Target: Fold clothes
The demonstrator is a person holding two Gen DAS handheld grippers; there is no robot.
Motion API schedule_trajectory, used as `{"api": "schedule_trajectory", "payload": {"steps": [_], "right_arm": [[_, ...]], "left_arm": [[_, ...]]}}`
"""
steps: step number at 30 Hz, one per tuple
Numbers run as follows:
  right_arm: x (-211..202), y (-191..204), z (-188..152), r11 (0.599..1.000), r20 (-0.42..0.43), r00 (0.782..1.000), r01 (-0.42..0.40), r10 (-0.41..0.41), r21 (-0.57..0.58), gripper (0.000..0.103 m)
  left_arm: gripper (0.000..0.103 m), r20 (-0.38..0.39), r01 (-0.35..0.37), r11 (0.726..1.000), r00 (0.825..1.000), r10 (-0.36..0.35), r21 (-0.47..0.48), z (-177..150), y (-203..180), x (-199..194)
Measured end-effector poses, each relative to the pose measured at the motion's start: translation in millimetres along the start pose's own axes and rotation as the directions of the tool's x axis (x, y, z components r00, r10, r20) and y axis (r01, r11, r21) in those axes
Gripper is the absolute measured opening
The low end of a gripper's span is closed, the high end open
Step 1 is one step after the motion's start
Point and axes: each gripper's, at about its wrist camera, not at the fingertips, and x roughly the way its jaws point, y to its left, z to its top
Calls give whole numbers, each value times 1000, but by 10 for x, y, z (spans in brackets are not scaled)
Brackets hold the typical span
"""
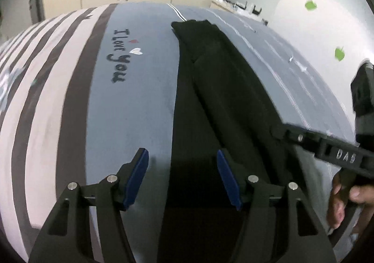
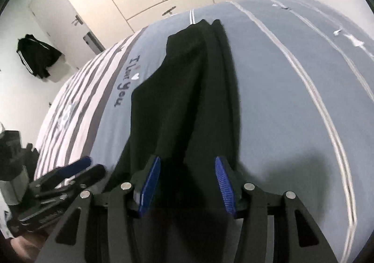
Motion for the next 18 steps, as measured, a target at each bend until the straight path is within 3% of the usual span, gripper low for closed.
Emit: {"api": "schedule_trajectory", "payload": {"steps": [1,4,6,7,8,10,12,16,18], "right_arm": [[81,-15,49,1000,-5,1000,8,-8,0,46],[356,-84,107,999,-20,999,50,-51,-8,46],[428,-179,159,997,-25,996,80,-80,-14,44],[453,-224,196,996,-20,996,92,-92,-14,44],[478,-268,234,994,-16,994,104,-104,-15,44],[467,-389,289,994,-2,995,104,-104,22,46],[395,-527,335,993,17,996,84,-86,80,46],[313,-584,439,994,68,994,79,-84,82,46],[404,-527,451,996,37,996,83,-85,43,46]], "left_arm": [[58,-17,-17,999,1000,18,31,-180,-91,-56],[57,-46,-154,980,986,160,126,-418,-134,-78],[49,-25,-247,963,968,251,108,-391,2,-56],[41,-21,-316,945,948,319,81,-345,125,-64],[41,-16,-330,944,944,330,16,-291,276,-96],[41,-29,-247,960,969,245,-135,-188,518,-129],[41,-43,-136,975,991,130,-173,-77,497,-71],[43,14,26,998,1000,-26,-51,160,10,23],[44,8,42,999,999,-42,4,236,-217,163]]}}
